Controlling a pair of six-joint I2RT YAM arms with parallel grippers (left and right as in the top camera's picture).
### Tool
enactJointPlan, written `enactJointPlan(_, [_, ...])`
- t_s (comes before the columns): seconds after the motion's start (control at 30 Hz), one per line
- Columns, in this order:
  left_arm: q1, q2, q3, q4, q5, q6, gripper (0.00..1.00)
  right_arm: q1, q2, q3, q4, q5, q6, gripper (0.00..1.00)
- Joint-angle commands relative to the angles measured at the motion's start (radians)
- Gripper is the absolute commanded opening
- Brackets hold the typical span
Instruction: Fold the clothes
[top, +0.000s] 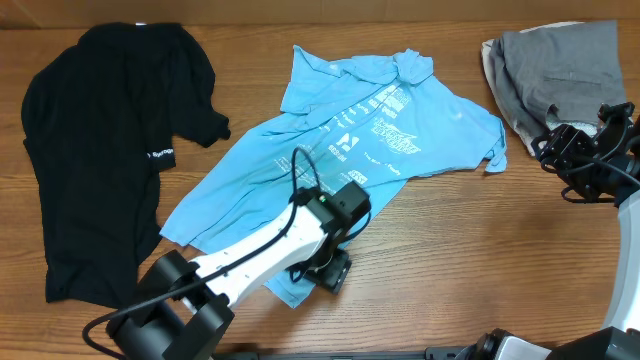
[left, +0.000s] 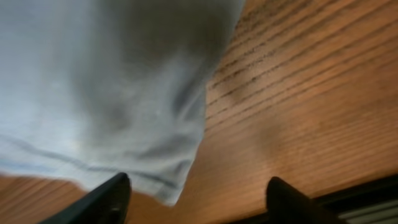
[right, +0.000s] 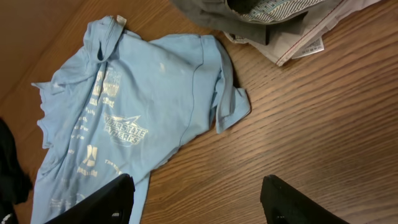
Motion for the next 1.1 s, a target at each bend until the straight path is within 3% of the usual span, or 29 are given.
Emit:
enactJointPlan(0.0, [0.000, -0.024, -0.169, 0.105, 0.107, -0.127, 0.64, 0.005, -0.004, 0.030, 0.006, -0.016, 0.002, 0.70])
enactJointPlan(0.23, [0.000, -0.024, -0.287, 0.167, 0.111, -0.264, 0.59, 0.005, -0.004, 0.030, 0.006, -0.016, 0.002, 0.70])
enactJointPlan(0.3, [0.000, -0.024, -0.307, 0.176, 0.093, -0.290, 0.54, 0.005, -0.004, 0.030, 0.006, -0.016, 0.002, 0.70])
enactJointPlan(0.37, [0.000, -0.024, -0.330, 0.188, 0.058, -0.320, 0.38, 0.005, -0.004, 0.030, 0.007, -0.016, 0.002, 0.70])
enactJointPlan(0.4, [0.000, -0.024, -0.348, 0.192, 0.032, -0.357, 0.16, 0.005, -0.004, 0.030, 0.009, -0.016, 0.002, 0.69])
enactJointPlan(0.43, [0.000, -0.024, -0.354, 0.191, 0.025, -0.377, 0.04, 0.005, -0.004, 0.030, 0.010, -0.016, 0.002, 0.69])
enactJointPlan(0.57, [0.002, -0.032, -0.341, 0.167, 0.020, -0.386, 0.04, 0.005, 0.008, 0.030, 0.030, -0.011, 0.003, 0.63])
enactJointPlan(0.77, [0.003, -0.150, -0.233, 0.037, -0.108, -0.386, 0.04, 0.050, 0.113, 0.030, 0.110, 0.008, 0.028, 0.60])
enactJointPlan(1.07, [0.068, -0.339, -0.186, -0.016, -0.177, -0.386, 0.04, 0.190, 0.309, 0.030, 0.202, 0.253, 0.104, 0.59])
